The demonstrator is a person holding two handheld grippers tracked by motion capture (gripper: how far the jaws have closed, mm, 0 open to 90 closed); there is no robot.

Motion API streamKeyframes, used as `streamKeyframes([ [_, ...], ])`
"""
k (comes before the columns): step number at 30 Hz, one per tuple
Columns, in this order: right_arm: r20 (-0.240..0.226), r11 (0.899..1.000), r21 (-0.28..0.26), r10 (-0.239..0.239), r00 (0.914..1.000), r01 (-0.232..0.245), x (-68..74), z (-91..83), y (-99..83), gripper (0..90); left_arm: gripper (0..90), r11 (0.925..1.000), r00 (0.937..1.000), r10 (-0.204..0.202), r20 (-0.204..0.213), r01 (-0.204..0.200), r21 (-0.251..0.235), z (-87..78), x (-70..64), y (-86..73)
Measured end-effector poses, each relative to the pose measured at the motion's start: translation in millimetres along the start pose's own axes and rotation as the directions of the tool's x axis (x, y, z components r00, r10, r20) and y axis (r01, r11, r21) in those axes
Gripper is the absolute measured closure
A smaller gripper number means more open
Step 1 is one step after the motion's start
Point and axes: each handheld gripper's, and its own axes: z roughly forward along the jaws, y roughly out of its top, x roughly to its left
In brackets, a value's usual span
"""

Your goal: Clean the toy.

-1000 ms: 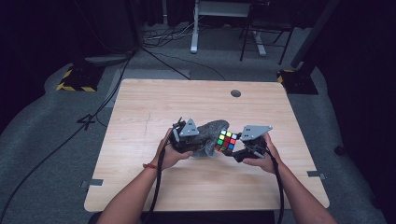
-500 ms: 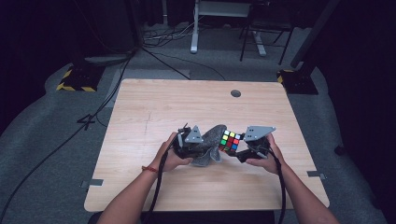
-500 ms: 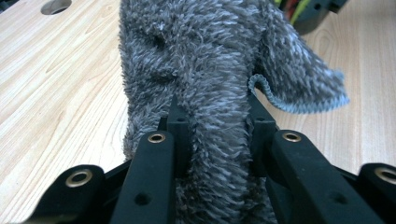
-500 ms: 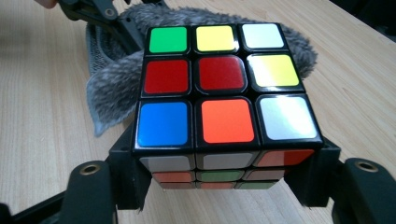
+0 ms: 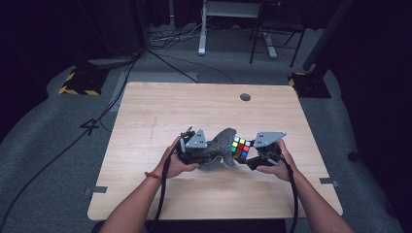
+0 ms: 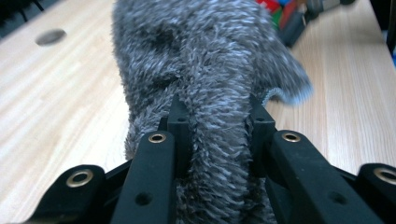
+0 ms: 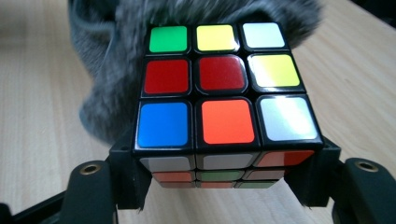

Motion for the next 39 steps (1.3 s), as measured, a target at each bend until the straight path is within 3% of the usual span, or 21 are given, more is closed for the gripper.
streamKeyframes([
  [2,-0.019,1.0,0.016,-0.021,0.9996,0.021,4.6,3.0,0.9,34.0,71.0,0.9992,0.9999,-0.012,-0.012,0.011,-0.039,-3.9,1.1,1.8],
  [3,-0.043,0.999,0.023,-0.043,0.9981,0.044,9.2,6.3,2.6,34.0,71.0,0.9984,0.9991,-0.018,-0.039,0.016,-0.055,-5.6,0.4,3.8],
  [5,-0.059,0.998,0.022,-0.051,0.9969,0.053,11.9,7.8,3.7,34.0,71.0,0.9983,0.9986,-0.023,-0.048,0.02,-0.055,-5.2,-0.5,4.4],
  [8,-0.074,0.998,0.01,-0.067,0.9951,0.068,19.3,10.4,8.7,34.0,71.0,0.9991,0.9974,-0.017,-0.07,0.014,-0.04,-1.8,-2.1,4.2],
  [15,-0.072,0.999,-0.017,-0.037,0.9967,0.036,14.9,5.7,8.3,34.0,71.0,0.9993,0.9956,-0.036,-0.087,0.037,0.01,6.7,1.2,-0.9],
  [16,-0.076,0.999,-0.03,-0.018,0.9969,0.016,13.3,4.0,8.1,34.0,71.0,0.9984,0.9956,-0.042,-0.084,0.045,0.036,12.4,2.0,-3.0],
  [21,-0.068,1.0,-0.028,0.004,0.9977,-0.006,9.7,2.6,6.9,34.0,71.0,0.9974,0.9971,-0.036,-0.066,0.04,0.06,19.0,0.3,-4.1],
  [24,-0.061,0.998,-0.032,0.057,0.9965,-0.059,2.4,-0.2,4.3,34.0,71.0,0.9955,0.9986,-0.016,-0.05,0.02,0.093,22.2,-3.3,-4.2],
  [31,-0.016,0.995,-0.011,0.103,0.9946,-0.103,-6.9,-4.1,0.3,34.0,71.0,0.9928,0.9998,0.018,0.005,-0.019,0.118,22.3,-7.4,-3.4],
  [33,-0.004,0.994,0.005,0.111,0.9938,-0.111,-8.4,-3.5,-1.0,34.0,71.0,0.9929,0.9994,0.034,0.005,-0.035,0.114,19.5,-8.5,-1.3],
  [36,-0.007,0.994,0.018,0.111,0.9938,-0.111,-8.6,-0.2,-2.3,34.0,70.8,0.9995,0.9998,0.003,0.019,-0.004,0.031,8.7,-6.5,2.8],
  [37,-0.007,0.994,0.018,0.111,0.9938,-0.111,-8.6,-0.2,-2.3,34.0,70.8,0.9995,0.9998,0.003,0.019,-0.004,0.031,8.7,-6.5,2.8],
  [39,-0.018,0.994,0.034,0.106,0.9943,-0.105,-5.4,5.1,-1.1,34.0,70.8,0.9994,0.9996,-0.005,0.027,0.006,-0.033,3.1,-8.0,8.3],
])
